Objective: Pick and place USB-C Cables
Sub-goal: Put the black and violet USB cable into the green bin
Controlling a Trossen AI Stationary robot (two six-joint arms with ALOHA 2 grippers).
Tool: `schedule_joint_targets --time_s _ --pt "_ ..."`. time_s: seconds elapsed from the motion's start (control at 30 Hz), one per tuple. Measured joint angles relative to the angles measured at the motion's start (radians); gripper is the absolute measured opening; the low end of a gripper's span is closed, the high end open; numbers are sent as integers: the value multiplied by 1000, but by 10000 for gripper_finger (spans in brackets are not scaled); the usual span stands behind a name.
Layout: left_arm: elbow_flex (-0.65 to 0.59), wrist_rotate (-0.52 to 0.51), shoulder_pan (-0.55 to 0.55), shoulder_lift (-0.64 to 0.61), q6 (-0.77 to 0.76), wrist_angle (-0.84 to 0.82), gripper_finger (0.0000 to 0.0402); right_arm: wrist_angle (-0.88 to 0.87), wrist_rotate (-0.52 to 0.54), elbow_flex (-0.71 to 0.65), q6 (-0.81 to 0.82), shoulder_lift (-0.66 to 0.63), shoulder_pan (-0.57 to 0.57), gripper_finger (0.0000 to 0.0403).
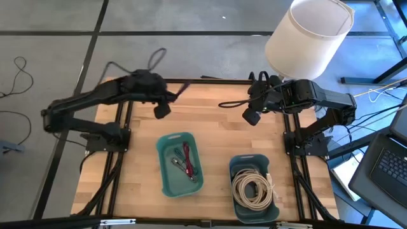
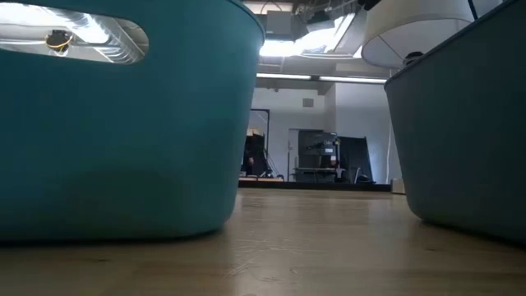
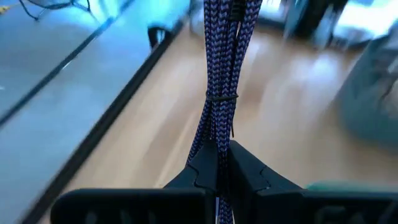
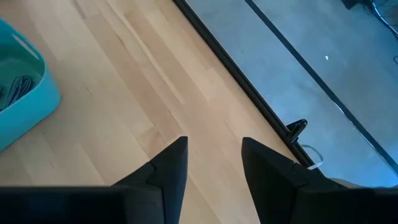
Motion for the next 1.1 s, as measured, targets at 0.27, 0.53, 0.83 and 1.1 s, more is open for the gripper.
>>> schedule_joint_targets --time_s 0.27,0.53,0.83,1.1 --pt "2 -14 -158 -121 -292 92 10 16 0 0 0 0 0 154" --pt "-88 -151 -335 -105 -672 83 11 34 0 0 0 0 0 154" --pt "-244 -258 -527 -83 -987 290 11 45 0 0 4 0 0 154" --pt "-259 -424 -679 -28 -989 413 11 290 -114 1 -242 -24 74 154"
